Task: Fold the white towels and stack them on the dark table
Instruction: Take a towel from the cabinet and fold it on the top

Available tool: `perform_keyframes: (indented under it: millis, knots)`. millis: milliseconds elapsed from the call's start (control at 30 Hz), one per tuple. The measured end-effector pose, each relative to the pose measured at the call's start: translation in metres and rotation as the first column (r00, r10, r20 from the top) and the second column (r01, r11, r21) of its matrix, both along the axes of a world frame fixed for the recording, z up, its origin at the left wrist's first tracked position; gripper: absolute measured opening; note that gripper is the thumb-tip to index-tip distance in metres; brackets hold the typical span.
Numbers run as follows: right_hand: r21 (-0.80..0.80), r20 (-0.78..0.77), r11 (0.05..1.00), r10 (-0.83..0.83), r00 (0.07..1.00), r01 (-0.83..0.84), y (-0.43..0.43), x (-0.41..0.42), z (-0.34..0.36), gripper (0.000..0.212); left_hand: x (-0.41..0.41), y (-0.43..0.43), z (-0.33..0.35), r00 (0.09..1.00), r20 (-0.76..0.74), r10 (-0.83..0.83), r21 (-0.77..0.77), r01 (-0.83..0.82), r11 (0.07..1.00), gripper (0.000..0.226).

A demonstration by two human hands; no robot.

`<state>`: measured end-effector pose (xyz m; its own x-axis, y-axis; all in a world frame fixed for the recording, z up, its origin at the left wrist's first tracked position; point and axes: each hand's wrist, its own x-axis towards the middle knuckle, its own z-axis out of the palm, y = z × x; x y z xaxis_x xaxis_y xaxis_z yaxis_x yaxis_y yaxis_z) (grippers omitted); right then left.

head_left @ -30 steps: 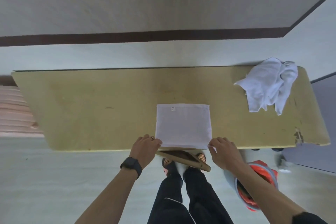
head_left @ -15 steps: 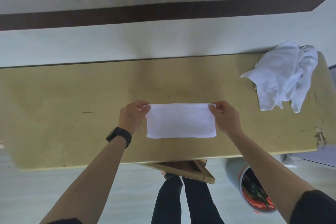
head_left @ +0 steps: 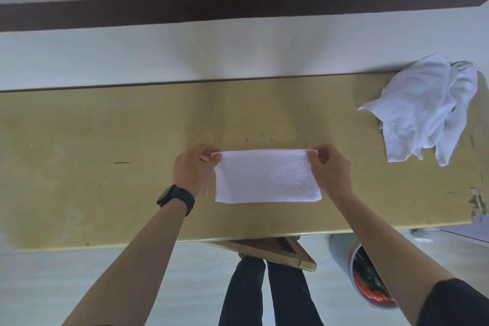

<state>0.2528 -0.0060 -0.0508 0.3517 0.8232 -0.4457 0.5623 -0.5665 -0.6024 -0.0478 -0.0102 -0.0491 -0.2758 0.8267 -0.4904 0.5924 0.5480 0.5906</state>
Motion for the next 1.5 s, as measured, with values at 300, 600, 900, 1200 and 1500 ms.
perform_keyframes:
  millis: [300, 600, 900, 1200, 1500]
  knots:
    - [0.156, 0.367, 0.934, 0.246, 0.897, -0.320, -0.016, -0.001, -0.002, 0.036, 0.024, -0.018, 0.003, 0.855, -0.425, -0.296, 0.136, 0.384, 0.913, 0.049]
    - [-0.102, 0.471, 0.795, 0.568, 0.675, -0.599, -0.053, -0.004, -0.044, 0.063, 0.071, -0.064, -0.043, 0.809, -0.440, -0.390, 0.032, 0.449, 0.893, 0.063]
    - [-0.122, 0.511, 0.749, 0.610, 0.606, -0.651, -0.018, 0.006, -0.029, 0.062, 0.061, -0.081, -0.028, 0.763, -0.480, -0.432, -0.067, 0.459, 0.886, 0.057]
    - [-0.191, 0.544, 0.618, 0.713, 0.442, -0.762, 0.038, -0.057, -0.005, 0.052, 0.077, -0.137, -0.005, 0.706, -0.536, -0.462, 0.073, 0.584, 0.808, 0.033]
    - [0.067, 0.499, 0.638, 0.645, 0.580, -0.767, -0.006, -0.050, -0.007, 0.054, 0.065, -0.134, -0.016, 0.649, -0.574, -0.499, 0.184, 0.696, 0.694, 0.033]
